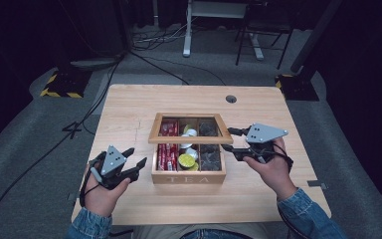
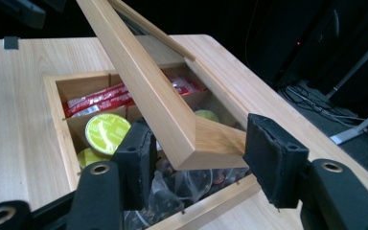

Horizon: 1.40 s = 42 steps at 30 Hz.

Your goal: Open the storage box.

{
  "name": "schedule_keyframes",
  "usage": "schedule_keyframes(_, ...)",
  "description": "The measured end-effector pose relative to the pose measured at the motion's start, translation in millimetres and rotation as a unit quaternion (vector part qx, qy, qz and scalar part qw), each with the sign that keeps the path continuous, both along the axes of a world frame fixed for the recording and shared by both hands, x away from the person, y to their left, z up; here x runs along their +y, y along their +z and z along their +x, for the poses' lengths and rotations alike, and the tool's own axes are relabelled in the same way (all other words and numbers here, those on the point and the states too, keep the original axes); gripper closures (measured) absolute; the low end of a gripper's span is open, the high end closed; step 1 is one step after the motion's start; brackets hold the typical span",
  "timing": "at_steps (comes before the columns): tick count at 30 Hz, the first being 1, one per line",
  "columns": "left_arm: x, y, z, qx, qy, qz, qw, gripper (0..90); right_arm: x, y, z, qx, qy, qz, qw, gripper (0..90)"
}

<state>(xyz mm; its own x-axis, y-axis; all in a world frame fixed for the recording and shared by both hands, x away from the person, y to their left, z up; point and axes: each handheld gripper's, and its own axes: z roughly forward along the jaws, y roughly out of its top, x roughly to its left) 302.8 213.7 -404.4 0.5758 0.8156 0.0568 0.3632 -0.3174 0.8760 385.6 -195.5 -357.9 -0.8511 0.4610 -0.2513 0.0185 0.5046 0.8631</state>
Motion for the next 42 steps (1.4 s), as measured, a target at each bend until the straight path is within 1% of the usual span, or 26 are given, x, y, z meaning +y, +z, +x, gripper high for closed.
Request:
schedule_keyframes(1, 0.0, 0.0, 0.0, 0.000, 0.000, 0.000, 1.0000, 46.0, 0.0, 0.0, 0.0, 0.000, 0.000, 0.000, 1.0000, 46.3)
schedule_keyframes(3, 2.3, -2.6, -1.9, 0.007, 0.006, 0.005, 0.9999, 45.0, -0.3, 2.9, 4.6, 0.003, 0.005, 0.011, 0.9999, 47.0)
schedule_keyframes(6, 4.1, -5.5, -2.9, 0.013, 0.009, 0.009, 0.9998, 44.5, 0.6, 5.2, 8.9, 0.006, 0.009, 0.018, 0.9998, 48.0)
schedule_keyframes(11, 8.5, -10.3, -3.3, 0.024, 0.015, 0.009, 0.9996, 43.8, 5.5, 11.5, 14.4, 0.004, 0.009, 0.007, 0.9999, 50.8)
schedule_keyframes(13, 10.0, -11.2, -3.1, 0.026, 0.016, 0.011, 0.9995, 43.8, 6.7, 13.2, 15.7, 0.003, 0.010, 0.005, 0.9999, 51.4)
schedule_keyframes(16, 13.2, -14.0, -1.9, 0.031, 0.021, 0.010, 0.9993, 43.3, 10.1, 18.6, 22.0, 0.001, 0.014, 0.005, 0.9999, 53.9)
schedule_keyframes(19, 17.4, -18.5, 1.7, 0.039, 0.028, 0.008, 0.9988, 43.1, 10.3, 24.2, 27.9, 0.001, 0.013, 0.013, 0.9998, 54.6)
schedule_keyframes(22, 19.2, -20.2, 4.3, 0.040, 0.031, 0.011, 0.9986, 43.0, 10.2, 27.3, 32.0, 0.000, 0.013, 0.018, 0.9998, 54.9)
schedule_keyframes(25, 22.1, -25.9, 10.9, 0.046, 0.035, 0.013, 0.9982, 42.7, 10.3, 34.1, 40.4, 0.002, 0.014, 0.023, 0.9996, 55.5)
schedule_keyframes(27, 23.2, -27.1, 12.8, 0.049, 0.035, 0.015, 0.9981, 42.1, 10.7, 37.9, 44.7, 0.002, 0.011, 0.026, 0.9996, 55.6)
schedule_keyframes(29, 23.8, -29.7, 17.2, 0.058, 0.039, 0.015, 0.9975, 41.5, 11.1, 40.0, 46.6, 0.003, 0.011, 0.025, 0.9996, 55.6)
schedule_keyframes(30, 23.6, -31.0, 19.9, 0.061, 0.038, 0.015, 0.9973, 40.1, 12.3, 44.4, 50.3, -0.001, 0.007, 0.022, 0.9997, 56.0)
schedule_keyframes(31, 23.8, -31.4, 21.3, 0.062, 0.035, 0.019, 0.9973, 40.0, 12.8, 45.7, 51.6, -0.003, 0.006, 0.022, 0.9997, 56.0)
schedule_keyframes(34, 23.0, -32.9, 24.6, 0.066, 0.033, 0.020, 0.9971, 39.5, 14.0, 49.0, 55.5, -0.004, 0.004, 0.023, 0.9997, 56.0)
schedule_keyframes(38, 24.8, -35.8, 31.2, 0.072, 0.034, 0.018, 0.9967, 39.0, 15.4, 55.5, 66.6, 0.001, -0.002, 0.033, 0.9995, 55.6)
schedule_keyframes(39, 24.8, -35.8, 31.2, 0.072, 0.034, 0.018, 0.9967, 39.0, 15.4, 55.5, 66.6, 0.001, -0.002, 0.033, 0.9995, 55.6)
schedule_keyframes(40, 25.8, -37.4, 33.3, 0.076, 0.035, 0.021, 0.9963, 39.0, 15.2, 57.5, 72.3, 0.005, -0.005, 0.040, 0.9992, 55.3)
schedule_keyframes(42, 26.1, -39.8, 35.0, 0.080, 0.036, 0.020, 0.9959, 38.9, 15.2, 59.6, 78.0, 0.007, -0.008, 0.048, 0.9988, 55.2)
